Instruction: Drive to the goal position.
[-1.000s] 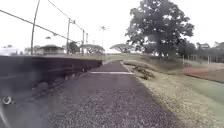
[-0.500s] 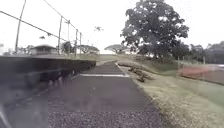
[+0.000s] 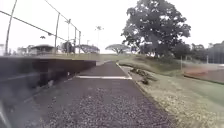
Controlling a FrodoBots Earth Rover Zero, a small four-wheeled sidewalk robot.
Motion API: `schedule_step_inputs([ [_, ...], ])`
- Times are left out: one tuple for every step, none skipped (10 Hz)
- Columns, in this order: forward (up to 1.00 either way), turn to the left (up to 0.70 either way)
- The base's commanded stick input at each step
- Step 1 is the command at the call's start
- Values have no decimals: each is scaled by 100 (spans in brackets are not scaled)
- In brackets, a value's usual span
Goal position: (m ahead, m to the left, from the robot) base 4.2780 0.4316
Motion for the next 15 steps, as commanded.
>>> schedule_step_inputs([
  [100,0],
  [100,0],
  [100,0],
  [100,0],
  [100,0],
  [100,0],
  [100,0],
  [100,0],
  [100,0],
  [100,0],
  [100,0],
  [100,0],
  [100,0],
  [100,0],
  [100,0],
])
